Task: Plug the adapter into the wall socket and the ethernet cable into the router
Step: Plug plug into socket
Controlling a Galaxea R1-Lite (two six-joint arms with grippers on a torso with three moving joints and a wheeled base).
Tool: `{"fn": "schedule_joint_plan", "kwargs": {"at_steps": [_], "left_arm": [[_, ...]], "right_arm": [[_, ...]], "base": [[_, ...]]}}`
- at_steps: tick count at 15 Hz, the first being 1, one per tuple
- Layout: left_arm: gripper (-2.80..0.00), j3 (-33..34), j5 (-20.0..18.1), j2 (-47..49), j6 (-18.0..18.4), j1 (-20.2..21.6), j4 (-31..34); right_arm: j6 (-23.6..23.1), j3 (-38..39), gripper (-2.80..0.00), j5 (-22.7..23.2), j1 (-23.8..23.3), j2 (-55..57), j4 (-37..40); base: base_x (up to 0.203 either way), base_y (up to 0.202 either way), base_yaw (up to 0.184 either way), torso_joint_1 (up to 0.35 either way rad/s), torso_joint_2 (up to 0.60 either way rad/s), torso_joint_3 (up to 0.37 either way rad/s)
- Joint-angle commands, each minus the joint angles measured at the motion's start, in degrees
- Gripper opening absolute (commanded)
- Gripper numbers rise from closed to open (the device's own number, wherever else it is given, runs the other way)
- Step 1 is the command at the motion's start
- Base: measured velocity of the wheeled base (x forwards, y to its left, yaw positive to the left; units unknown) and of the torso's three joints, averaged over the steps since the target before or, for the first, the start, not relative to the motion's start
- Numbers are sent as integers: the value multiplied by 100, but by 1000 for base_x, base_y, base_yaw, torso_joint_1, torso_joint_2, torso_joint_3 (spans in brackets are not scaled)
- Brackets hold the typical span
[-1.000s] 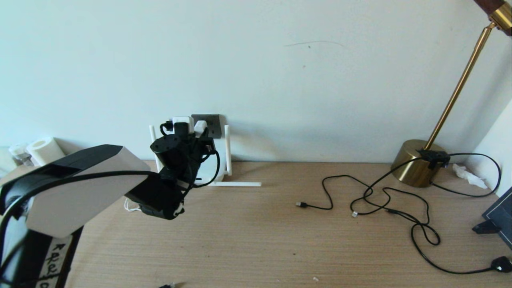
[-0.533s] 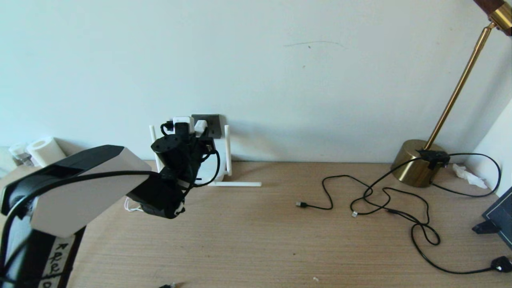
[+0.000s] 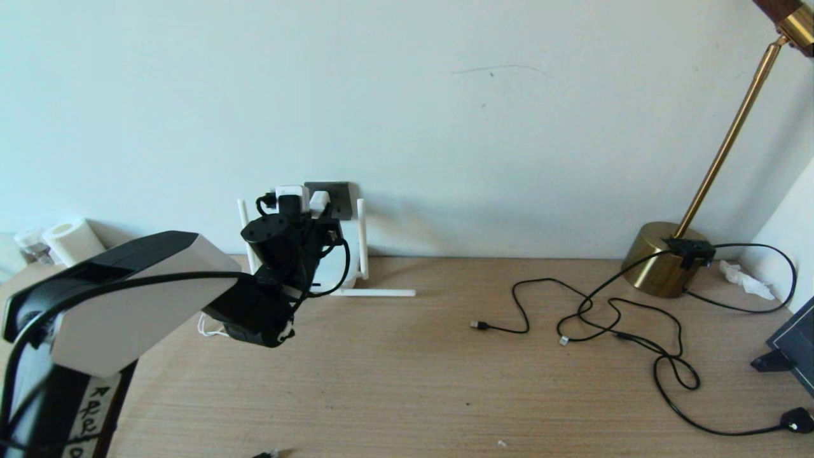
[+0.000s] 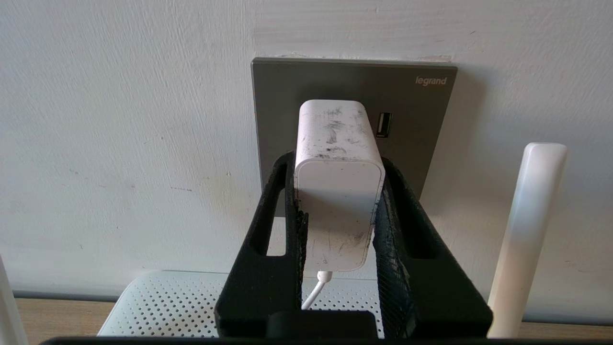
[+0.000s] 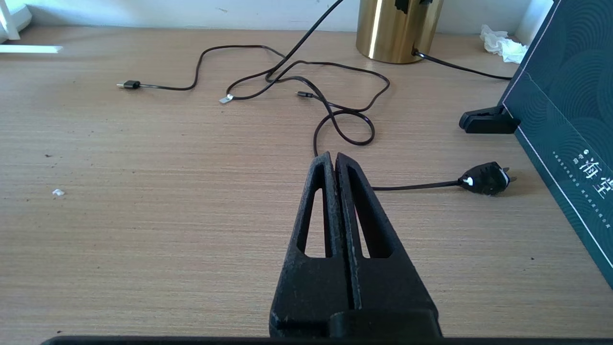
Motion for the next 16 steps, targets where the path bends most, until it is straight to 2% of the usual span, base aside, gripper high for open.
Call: {"fn": "schedule_joint_plan", "kwargs": {"at_steps": [1,16], "left_arm": [[-280,0,12,18,5,10,-47],[-280,-415,3,293,5,18,94]], "right_arm": [[0,0,-280,0,0,-2,-1],[0,0,-280,0,0,-2,-7]], "base": [[0,0,0,0,0,0],[0,0,0,0,0,0]]}}
